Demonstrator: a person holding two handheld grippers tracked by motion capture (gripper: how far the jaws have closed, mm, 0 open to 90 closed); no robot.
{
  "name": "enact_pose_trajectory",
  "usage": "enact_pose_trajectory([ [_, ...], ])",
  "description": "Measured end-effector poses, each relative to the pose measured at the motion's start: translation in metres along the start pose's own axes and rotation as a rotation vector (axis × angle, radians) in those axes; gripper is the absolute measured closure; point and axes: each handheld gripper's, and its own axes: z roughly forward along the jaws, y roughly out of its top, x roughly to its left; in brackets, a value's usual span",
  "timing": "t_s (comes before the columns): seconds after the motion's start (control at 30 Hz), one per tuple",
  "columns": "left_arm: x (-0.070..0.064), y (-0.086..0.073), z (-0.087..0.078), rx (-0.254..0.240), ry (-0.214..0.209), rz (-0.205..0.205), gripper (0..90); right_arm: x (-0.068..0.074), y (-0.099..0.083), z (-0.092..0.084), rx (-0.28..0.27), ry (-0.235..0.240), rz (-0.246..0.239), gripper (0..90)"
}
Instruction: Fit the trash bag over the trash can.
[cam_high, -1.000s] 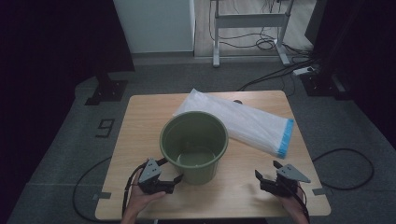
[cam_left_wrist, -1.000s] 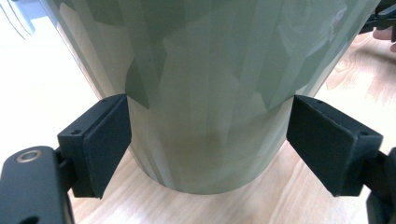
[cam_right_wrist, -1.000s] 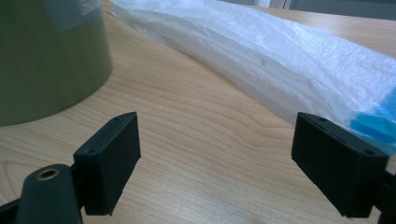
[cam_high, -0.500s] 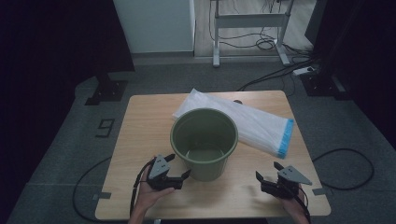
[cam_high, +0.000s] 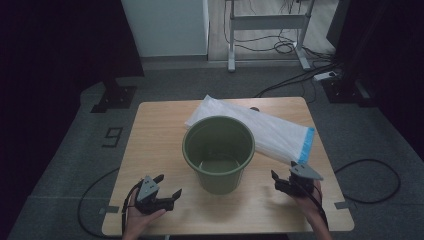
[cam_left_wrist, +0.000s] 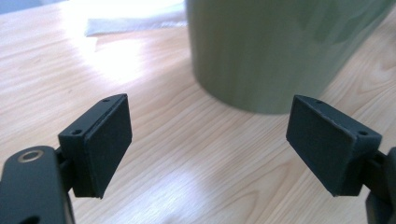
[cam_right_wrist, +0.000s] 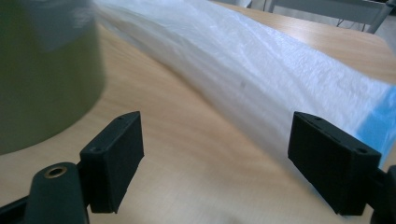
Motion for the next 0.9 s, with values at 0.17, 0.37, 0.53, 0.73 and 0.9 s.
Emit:
enact_pose_trajectory([
  [0.17, 0.006, -0.007, 0.005, 0.006, -0.003, -0.025, 14.3, -0.009, 0.017, 0.031, 0.059, -0.035, -0.014, 20.2],
  [0.37, 0.010, -0.017, 0.012, 0.054, -0.006, -0.019, 14.4, -0.016, 0.028, 0.080, 0.169, -0.017, -0.032, 24.6],
  [0.53, 0.011, -0.018, 0.014, 0.069, 0.004, -0.011, 14.4, -0.019, 0.030, 0.098, 0.200, -0.005, -0.018, 34.0],
  [0.73, 0.017, -0.022, 0.014, 0.075, 0.014, -0.035, 14.8, -0.019, 0.025, 0.104, 0.283, 0.041, -0.030, 74.2],
  [0.9, 0.018, -0.025, 0.013, 0.083, 0.034, -0.035, 15.1, -0.022, 0.022, 0.086, 0.252, 0.035, 0.025, 88.7],
])
